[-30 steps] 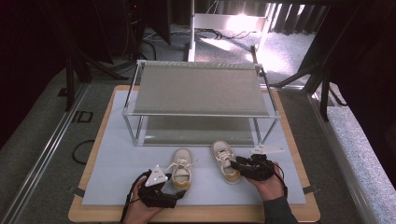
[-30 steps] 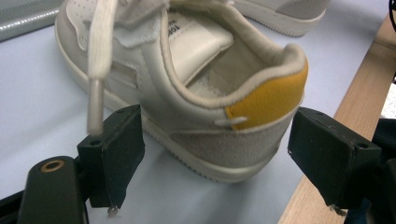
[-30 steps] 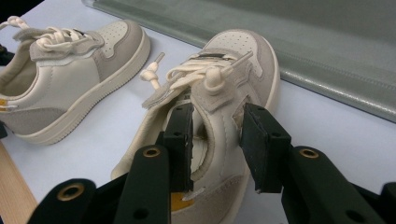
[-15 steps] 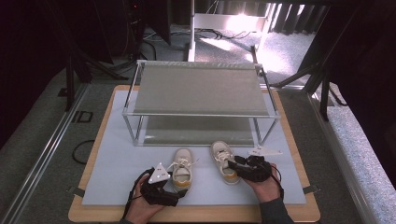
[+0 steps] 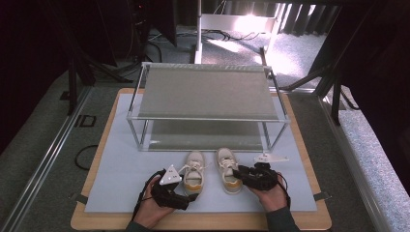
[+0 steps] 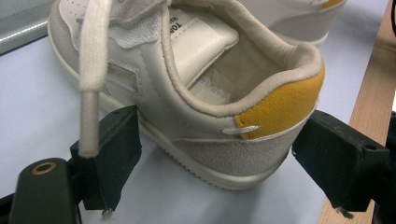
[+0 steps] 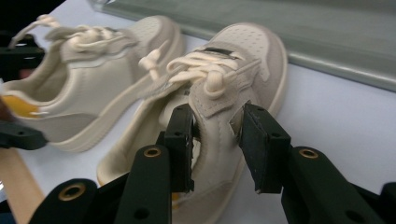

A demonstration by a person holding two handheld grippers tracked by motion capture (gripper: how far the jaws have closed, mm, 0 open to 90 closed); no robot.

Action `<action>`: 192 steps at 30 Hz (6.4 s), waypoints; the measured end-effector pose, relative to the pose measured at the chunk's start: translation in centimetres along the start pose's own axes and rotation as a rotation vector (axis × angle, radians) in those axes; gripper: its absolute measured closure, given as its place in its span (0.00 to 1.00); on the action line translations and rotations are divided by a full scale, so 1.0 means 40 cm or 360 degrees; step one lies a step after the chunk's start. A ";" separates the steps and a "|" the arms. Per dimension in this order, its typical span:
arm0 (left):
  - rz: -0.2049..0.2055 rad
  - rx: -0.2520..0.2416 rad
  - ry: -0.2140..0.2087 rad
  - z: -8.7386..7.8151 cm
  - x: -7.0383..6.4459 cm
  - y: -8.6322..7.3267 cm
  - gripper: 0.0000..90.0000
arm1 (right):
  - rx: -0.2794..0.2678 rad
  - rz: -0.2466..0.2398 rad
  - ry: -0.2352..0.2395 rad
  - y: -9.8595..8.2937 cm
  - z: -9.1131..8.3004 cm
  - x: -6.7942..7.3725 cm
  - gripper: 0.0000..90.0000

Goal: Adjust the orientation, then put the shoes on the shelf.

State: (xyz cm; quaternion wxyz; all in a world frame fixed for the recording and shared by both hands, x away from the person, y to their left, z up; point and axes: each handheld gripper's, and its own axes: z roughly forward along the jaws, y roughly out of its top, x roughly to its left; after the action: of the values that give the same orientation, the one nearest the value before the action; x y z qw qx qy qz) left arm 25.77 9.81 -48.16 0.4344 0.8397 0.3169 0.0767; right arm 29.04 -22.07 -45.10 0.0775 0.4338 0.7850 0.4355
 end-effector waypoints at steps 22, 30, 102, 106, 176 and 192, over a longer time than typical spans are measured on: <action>0.0040 0.0011 -0.0040 0.023 -0.008 0.018 0.18 | 0.0040 -0.0019 0.0088 0.003 0.027 0.037 0.69; 0.0039 0.0006 -0.0059 0.025 -0.012 0.018 0.18 | 0.0029 0.0002 0.0107 0.000 0.027 0.036 0.67; -0.0287 0.0020 0.0222 0.005 0.017 0.106 0.63 | 0.0033 -0.0186 -0.0086 0.012 0.034 0.074 0.65; -0.0336 0.0026 0.0182 0.007 0.025 0.106 0.64 | 0.0037 -0.0157 -0.0093 0.011 0.039 0.075 0.66; -0.0388 -0.0211 0.0095 0.005 0.054 0.173 0.66 | -0.0220 0.0051 0.0121 0.067 0.011 0.007 0.76; -0.0400 -0.0263 0.0106 0.013 0.073 0.202 0.66 | -0.0260 0.0032 0.0102 0.102 0.010 -0.013 0.76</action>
State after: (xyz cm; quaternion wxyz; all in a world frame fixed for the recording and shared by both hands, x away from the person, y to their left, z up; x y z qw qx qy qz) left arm 32.04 7.79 -42.60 0.4974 0.7518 0.4263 0.0752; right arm 32.06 -21.22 -42.43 0.0830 0.4198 0.7445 0.5124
